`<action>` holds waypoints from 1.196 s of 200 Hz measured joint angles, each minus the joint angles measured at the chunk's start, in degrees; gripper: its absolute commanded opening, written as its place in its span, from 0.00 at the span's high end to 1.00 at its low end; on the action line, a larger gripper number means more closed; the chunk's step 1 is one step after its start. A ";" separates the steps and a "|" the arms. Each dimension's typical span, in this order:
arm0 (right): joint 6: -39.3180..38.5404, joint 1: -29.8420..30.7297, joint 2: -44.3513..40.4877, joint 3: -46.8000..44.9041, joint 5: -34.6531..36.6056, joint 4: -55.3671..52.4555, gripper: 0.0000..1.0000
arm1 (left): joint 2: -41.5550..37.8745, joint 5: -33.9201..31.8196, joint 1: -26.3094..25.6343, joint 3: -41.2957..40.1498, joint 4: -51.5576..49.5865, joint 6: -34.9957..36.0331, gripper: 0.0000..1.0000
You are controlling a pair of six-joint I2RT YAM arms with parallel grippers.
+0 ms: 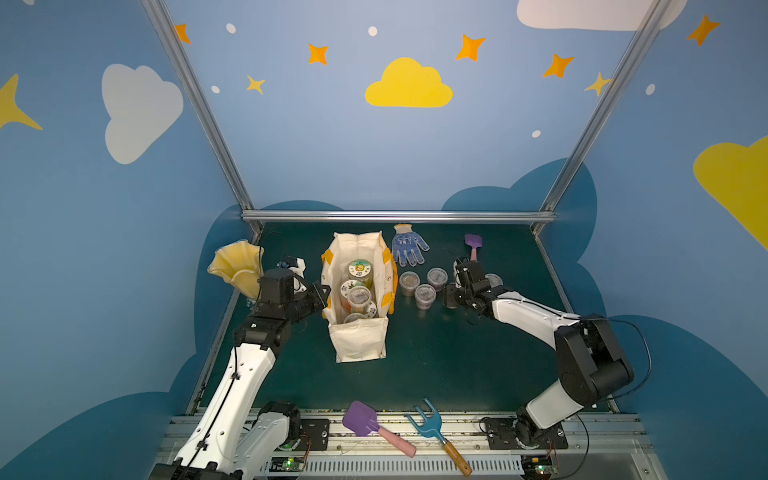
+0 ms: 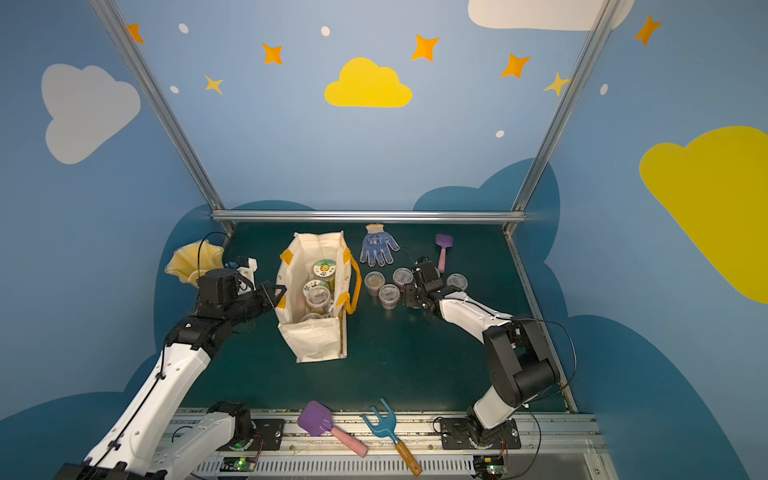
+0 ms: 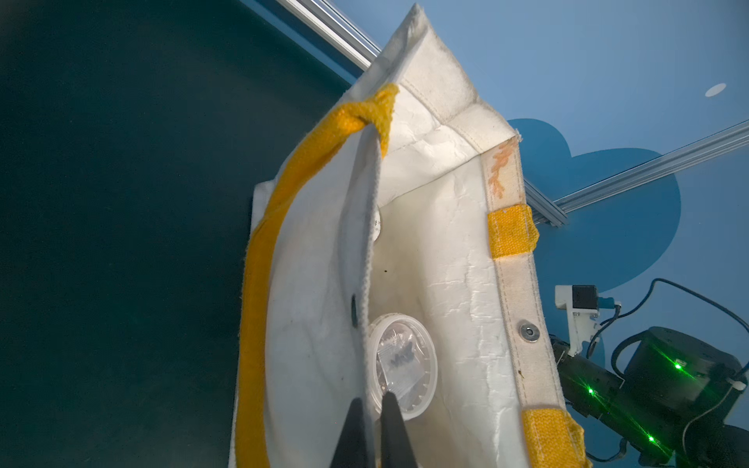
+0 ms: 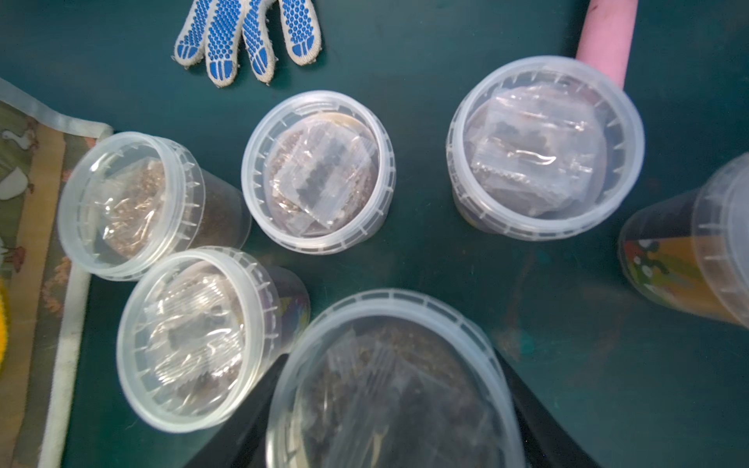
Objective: Take out the seed jars from the canvas bag
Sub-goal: Place the seed jar at the center of the board, then pick up the seed jar from the canvas bag.
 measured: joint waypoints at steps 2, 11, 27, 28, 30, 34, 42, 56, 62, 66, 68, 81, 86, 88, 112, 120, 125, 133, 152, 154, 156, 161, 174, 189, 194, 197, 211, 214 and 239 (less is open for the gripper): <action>0.11 0.00 0.02 0.00 0.02 0.09 0.33 | 0.00 0.00 0.00 0.00 0.00 0.00 0.94; 0.59 0.00 0.13 -0.02 0.02 0.48 0.32 | 0.00 0.00 0.00 0.00 0.02 0.00 0.94; 1.07 0.00 0.22 -0.07 0.02 0.96 0.30 | 0.00 0.00 0.00 0.00 0.00 -0.02 0.94; 1.07 0.02 0.22 -0.07 0.02 0.98 0.30 | 0.00 0.00 0.00 0.00 0.02 -0.02 0.93; 1.16 0.02 0.22 -0.09 0.02 1.03 0.30 | 0.00 0.00 0.00 0.00 0.02 -0.02 0.93; 1.31 0.02 0.22 -0.17 0.04 1.18 0.29 | 0.00 0.00 0.00 0.00 0.02 -0.02 0.94; 1.57 0.02 0.22 -0.31 0.13 1.42 0.27 | 0.00 0.00 0.00 0.00 0.00 -0.02 0.94; 1.95 0.02 0.22 -0.68 0.46 1.62 0.27 | 0.00 0.00 0.00 0.00 0.02 0.00 0.94; 2.01 0.02 0.22 -0.81 0.61 1.62 0.26 | 0.00 0.00 0.00 0.00 0.00 0.00 0.94; 2.05 0.02 0.22 -0.87 0.70 1.62 0.26 | 0.00 0.00 0.00 0.00 0.02 0.00 0.94; 2.08 0.02 0.22 -0.92 0.70 1.62 0.26 | 0.00 0.00 0.00 0.00 0.02 0.00 0.94; 2.14 0.00 0.22 -0.94 1.05 1.57 0.26 | 0.00 0.00 0.00 0.00 0.02 -0.02 0.94; 2.12 0.00 0.22 -0.96 1.09 1.60 0.26 | 0.00 0.00 0.00 0.00 0.02 -0.02 0.94; 2.12 0.00 0.22 -0.94 1.11 1.60 0.26 | 0.00 0.00 0.00 0.00 0.02 -0.02 0.94; 2.12 0.00 0.17 -0.94 1.40 1.46 0.25 | 0.00 0.00 0.00 0.00 0.02 -0.02 0.94; 2.12 0.00 0.07 -0.94 1.49 1.31 0.25 | 0.00 0.00 0.00 -0.02 0.02 -0.02 0.93; 2.12 0.00 -0.17 -0.94 1.55 1.09 0.25 | 0.00 0.00 0.00 0.00 0.02 -0.02 0.94; 2.10 0.00 -0.74 -0.94 1.62 0.63 0.25 | 0.00 0.00 0.00 -0.02 0.02 0.00 0.93; 1.88 0.00 -4.17 -0.90 1.55 -0.44 0.26 | 0.00 0.00 0.00 0.00 0.02 0.00 0.94; 1.86 0.00 -4.68 -0.90 1.44 -0.52 0.25 | 0.00 0.00 0.00 0.00 0.02 0.00 0.94; 1.77 0.00 -5.33 -0.83 1.36 -0.66 0.26 | 0.00 0.00 0.00 0.00 0.02 0.00 0.94; 1.66 0.00 -6.58 -0.63 1.03 -0.98 0.25 | 0.00 0.00 0.00 0.00 0.02 0.00 0.94; 0.70 -0.02 -10.34 0.74 -0.92 -1.99 0.26 | 0.00 0.00 0.00 -0.02 0.02 0.00 0.94; -0.02 0.17 -13.53 4.04 -4.13 -2.73 0.26 | 0.00 0.00 0.00 0.00 0.02 -0.02 0.94; -0.28 0.37 -14.23 5.40 -5.14 -3.06 0.26 | 0.00 0.00 0.00 0.00 0.02 0.00 0.94; -0.61 0.61 -14.53 6.51 -5.97 -3.32 0.26 | 0.00 0.00 0.00 0.00 0.02 -0.02 0.94; -1.64 1.88 -14.99 11.74 -9.57 -4.31 0.26 | 0.00 0.02 0.00 0.00 0.02 -0.02 0.94; -1.84 2.19 -14.95 12.85 -10.16 -4.66 0.26 | 0.00 0.00 0.00 0.00 0.02 -0.02 0.93; -6.01 8.63 -11.47 25.03 -14.64 -9.60 0.26 | 0.00 0.02 0.00 0.00 0.04 0.00 0.93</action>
